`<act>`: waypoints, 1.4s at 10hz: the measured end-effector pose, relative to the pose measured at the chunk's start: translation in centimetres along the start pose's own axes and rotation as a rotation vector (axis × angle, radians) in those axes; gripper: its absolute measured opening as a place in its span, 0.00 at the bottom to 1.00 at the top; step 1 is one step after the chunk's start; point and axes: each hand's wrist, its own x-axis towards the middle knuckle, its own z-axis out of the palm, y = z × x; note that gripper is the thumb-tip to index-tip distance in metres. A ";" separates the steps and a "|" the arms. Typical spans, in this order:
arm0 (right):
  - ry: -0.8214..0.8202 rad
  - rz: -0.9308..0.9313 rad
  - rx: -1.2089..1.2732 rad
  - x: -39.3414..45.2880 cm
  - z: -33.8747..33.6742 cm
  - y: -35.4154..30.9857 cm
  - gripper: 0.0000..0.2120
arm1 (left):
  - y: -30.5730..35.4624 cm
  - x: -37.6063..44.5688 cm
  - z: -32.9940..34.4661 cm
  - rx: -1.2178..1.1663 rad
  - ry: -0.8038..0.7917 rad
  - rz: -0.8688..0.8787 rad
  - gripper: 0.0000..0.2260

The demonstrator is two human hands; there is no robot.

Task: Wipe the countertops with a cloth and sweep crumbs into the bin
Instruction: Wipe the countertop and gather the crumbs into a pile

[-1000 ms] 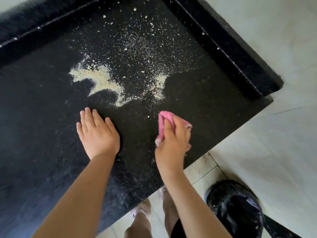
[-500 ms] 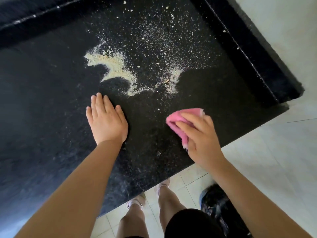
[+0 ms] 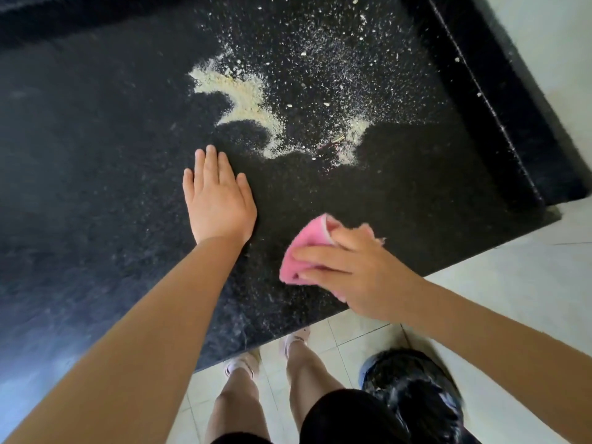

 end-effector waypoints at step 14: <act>0.350 1.363 -0.234 2.6 -2.1 16.1 0.19 | 4.9 10.4 -3.3 0.079 0.066 0.610 0.20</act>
